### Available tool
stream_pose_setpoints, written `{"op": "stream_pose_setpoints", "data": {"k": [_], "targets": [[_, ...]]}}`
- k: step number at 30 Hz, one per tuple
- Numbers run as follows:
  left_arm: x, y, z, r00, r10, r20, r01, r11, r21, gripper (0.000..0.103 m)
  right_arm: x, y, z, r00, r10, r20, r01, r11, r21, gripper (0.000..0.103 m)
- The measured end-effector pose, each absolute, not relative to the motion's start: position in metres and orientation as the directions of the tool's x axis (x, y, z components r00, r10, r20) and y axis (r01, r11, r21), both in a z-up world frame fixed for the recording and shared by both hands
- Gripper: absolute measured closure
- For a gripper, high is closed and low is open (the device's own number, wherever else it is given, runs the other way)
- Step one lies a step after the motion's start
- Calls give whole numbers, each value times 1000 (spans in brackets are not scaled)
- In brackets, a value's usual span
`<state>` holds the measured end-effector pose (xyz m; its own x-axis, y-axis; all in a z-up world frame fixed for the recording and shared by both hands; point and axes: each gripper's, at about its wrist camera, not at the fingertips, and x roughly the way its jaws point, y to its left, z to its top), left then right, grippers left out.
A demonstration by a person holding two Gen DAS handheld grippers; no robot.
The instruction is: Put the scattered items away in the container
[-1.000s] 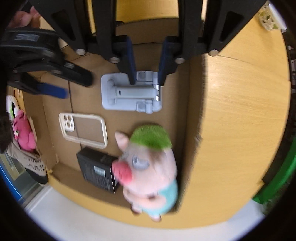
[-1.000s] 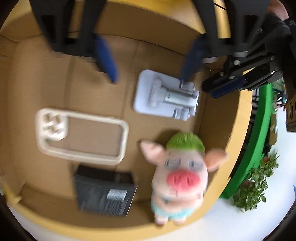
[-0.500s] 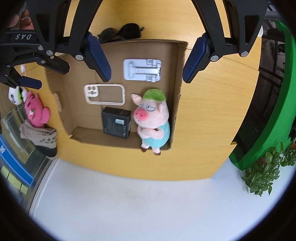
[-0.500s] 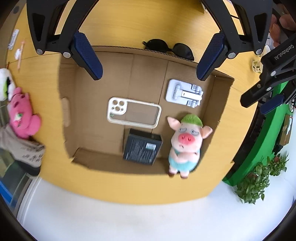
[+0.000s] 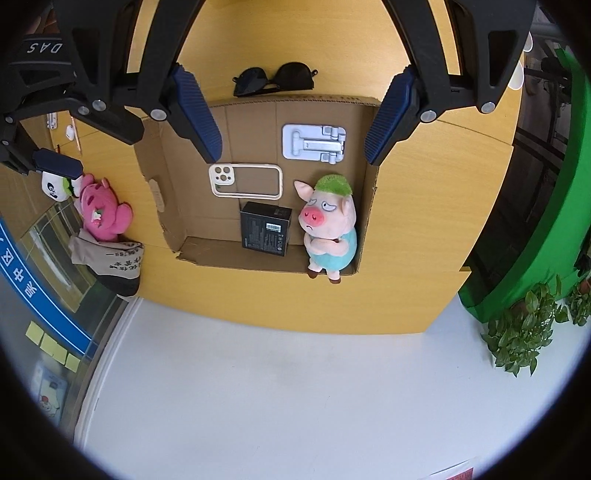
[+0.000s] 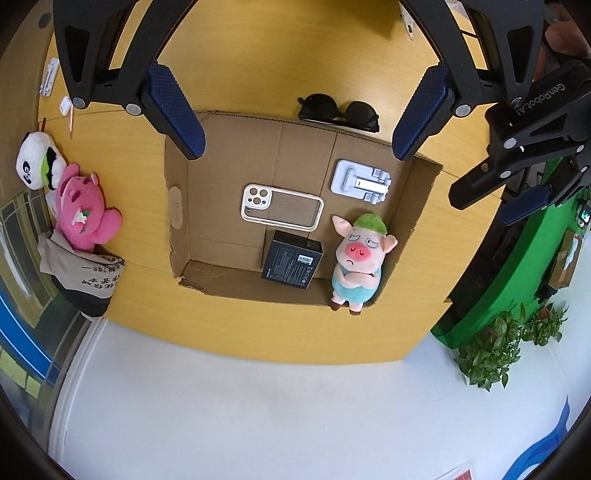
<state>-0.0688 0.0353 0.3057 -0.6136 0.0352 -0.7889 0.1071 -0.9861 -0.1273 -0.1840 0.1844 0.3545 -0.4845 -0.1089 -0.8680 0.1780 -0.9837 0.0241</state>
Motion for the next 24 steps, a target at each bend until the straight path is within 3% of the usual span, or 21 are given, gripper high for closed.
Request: {"op": "stream_pose_setpoints", "data": {"k": [24], "targets": [[-55, 44, 310, -614, 45, -788, 106, -985, -139, 24, -170, 201, 365, -508, -101, -856, 167, -986, 17, 0]]}}
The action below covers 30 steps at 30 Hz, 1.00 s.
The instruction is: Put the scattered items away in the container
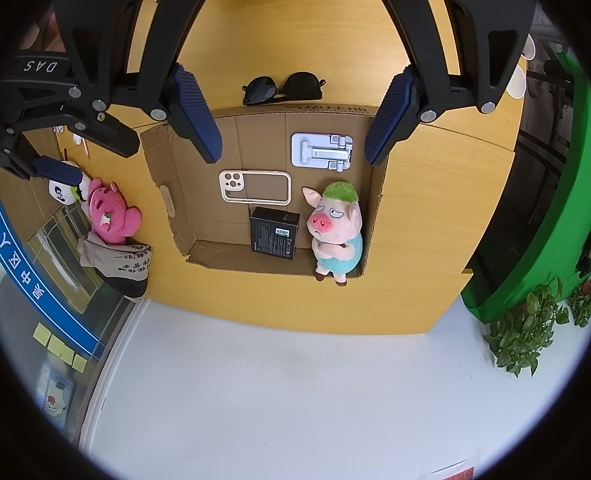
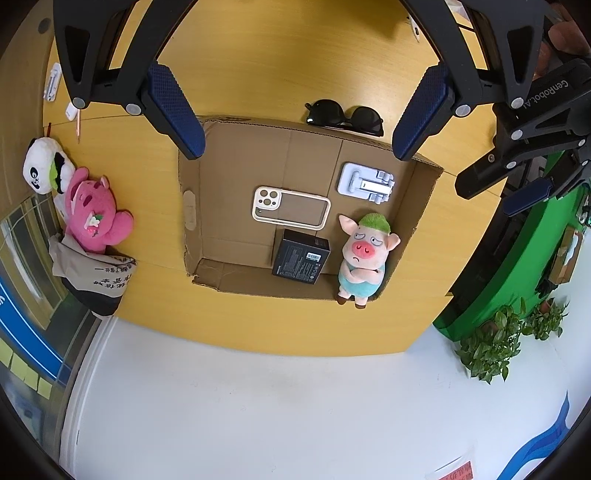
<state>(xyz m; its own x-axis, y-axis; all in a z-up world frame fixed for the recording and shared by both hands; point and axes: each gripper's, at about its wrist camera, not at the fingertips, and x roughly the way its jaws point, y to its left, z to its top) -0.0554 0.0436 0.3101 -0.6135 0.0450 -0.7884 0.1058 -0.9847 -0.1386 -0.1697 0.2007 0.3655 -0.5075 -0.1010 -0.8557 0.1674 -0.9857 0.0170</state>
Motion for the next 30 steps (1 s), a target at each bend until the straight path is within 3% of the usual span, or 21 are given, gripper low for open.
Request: {"op": "stream_pose_setpoints", "data": {"k": [10, 17, 22, 30], "targets": [[-67, 30, 282, -561, 71, -825, 98, -984, -152, 24, -191, 207, 331, -429, -145, -892, 199, -978, 63, 0], [-51, 5, 223, -438, 161, -885, 96, -970, -224, 24, -185, 226, 238, -205, -222, -953, 199, -963, 182, 0], [-46, -8, 174, -357, 254, -899, 112, -944, -311, 24, -172, 233, 154, -44, -345, -938, 151, -930, 335, 0], [-57, -12, 96, -331, 349, -877, 149, -898, -414, 24, -165, 208, 88, -68, -399, -914, 246, -895, 372, 1]]}}
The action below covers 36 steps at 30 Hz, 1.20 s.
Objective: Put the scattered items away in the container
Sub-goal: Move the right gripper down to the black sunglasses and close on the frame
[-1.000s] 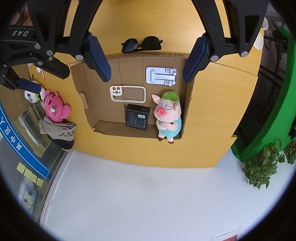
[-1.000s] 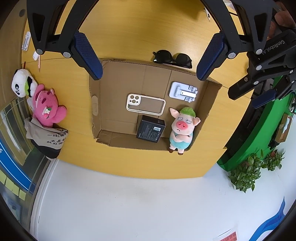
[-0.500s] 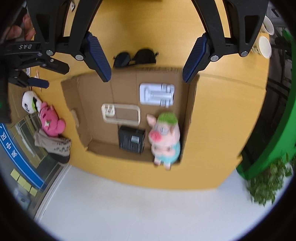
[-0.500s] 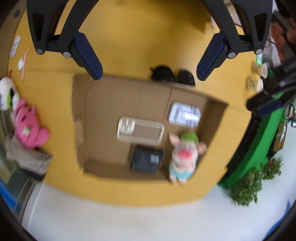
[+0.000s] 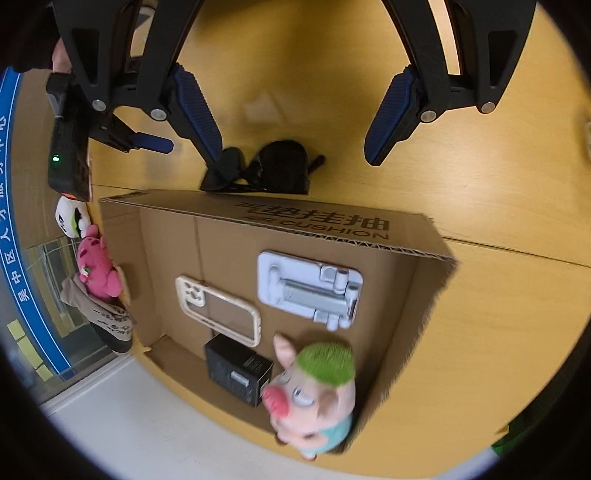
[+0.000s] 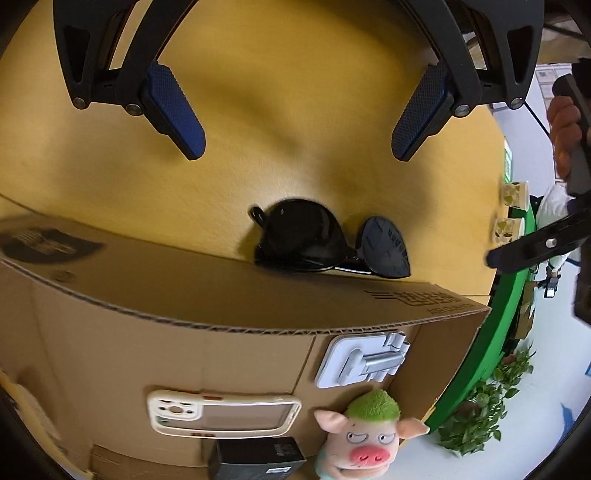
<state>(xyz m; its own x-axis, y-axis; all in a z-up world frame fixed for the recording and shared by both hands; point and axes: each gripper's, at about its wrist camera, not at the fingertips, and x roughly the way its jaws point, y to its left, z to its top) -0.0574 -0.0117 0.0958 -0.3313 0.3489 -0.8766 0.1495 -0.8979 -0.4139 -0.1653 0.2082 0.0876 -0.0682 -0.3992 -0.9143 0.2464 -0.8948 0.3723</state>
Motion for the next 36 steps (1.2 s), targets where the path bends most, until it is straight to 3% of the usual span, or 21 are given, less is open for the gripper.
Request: {"op": "stream_pose_setpoints", "data": {"k": [4, 8, 14, 18, 23, 29, 31, 33, 36], "targets": [[-63, 0, 71, -351, 366, -862, 94, -902, -421, 24, -176, 206, 80, -128, -401, -907, 211, -905, 370, 1], [-68, 9, 58, -346, 382, -857, 70, -900, -430, 24, -186, 187, 75, -144, -365, -920, 289, -904, 314, 4], [-79, 5, 54, -398, 404, -824, 80, -879, -470, 25, -201, 174, 69, -172, -358, -918, 305, -905, 296, 21], [-83, 8, 51, -389, 403, -829, 67, -885, -462, 25, -200, 164, 69, -146, -381, -913, 350, -883, 313, 46], [-79, 4, 50, -377, 420, -825, 57, -879, -474, 25, -177, 159, 67, -76, -387, -919, 384, -862, 331, 52], [-70, -12, 44, -289, 434, -854, 139, -863, -485, 25, -127, 145, 77, 83, -443, -893, 480, -767, 425, 52], [-67, -20, 41, -256, 434, -864, 199, -851, -487, 25, -123, 147, 86, 61, -435, -899, 506, -762, 403, 46], [-62, -25, 37, -229, 430, -873, 244, -843, -480, 25, -128, 150, 93, 20, -425, -905, 518, -770, 373, 30], [-55, -23, 33, -195, 435, -879, 262, -841, -474, 25, -143, 145, 92, 4, -426, -905, 527, -768, 364, 29]]}}
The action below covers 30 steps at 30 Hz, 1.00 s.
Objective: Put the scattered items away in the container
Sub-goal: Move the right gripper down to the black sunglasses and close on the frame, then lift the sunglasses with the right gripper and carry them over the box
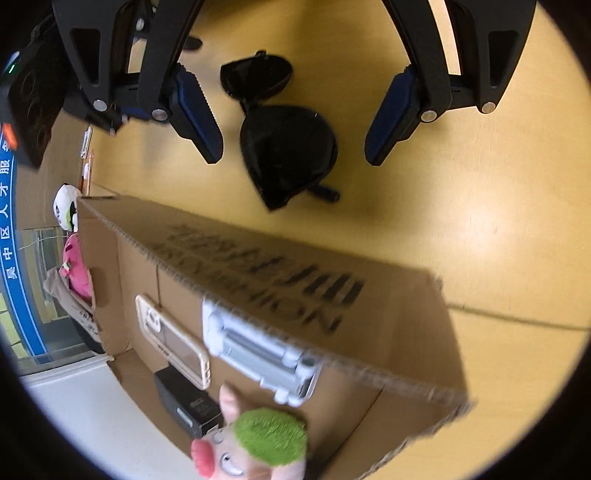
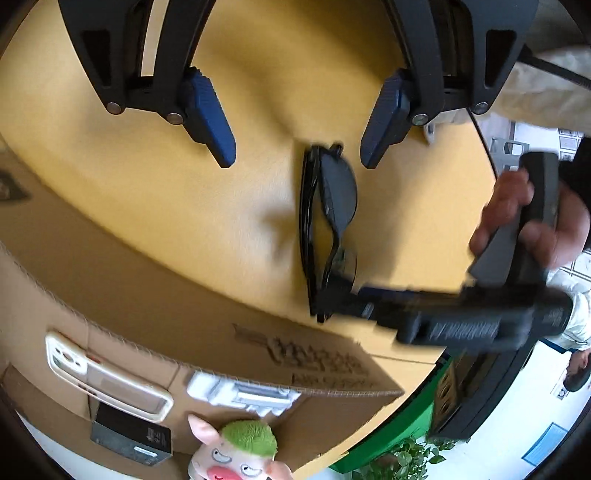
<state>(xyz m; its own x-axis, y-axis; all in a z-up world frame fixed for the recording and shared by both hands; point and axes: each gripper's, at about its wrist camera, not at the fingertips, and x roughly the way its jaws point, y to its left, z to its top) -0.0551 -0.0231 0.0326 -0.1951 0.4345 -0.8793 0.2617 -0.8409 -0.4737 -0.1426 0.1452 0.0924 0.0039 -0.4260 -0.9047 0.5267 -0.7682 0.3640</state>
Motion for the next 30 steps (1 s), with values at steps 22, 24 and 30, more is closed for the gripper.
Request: {"op": "stream_pose_setpoints", "data": {"k": [22, 24, 30], "targets": [[-59, -4, 46, -203, 422, -884, 218, -861, -461, 77, -146, 118, 59, 13, -398, -917, 525, -778, 345, 76], [-62, 1, 55, -198, 414, -888, 197, -871, -450, 85, -147, 121, 66, 5, -407, -913, 524, -776, 349, 78], [-64, 6, 54, -152, 421, -894, 237, -863, -446, 84, -150, 135, 65, 21, -426, -904, 495, -781, 380, 80]]}}
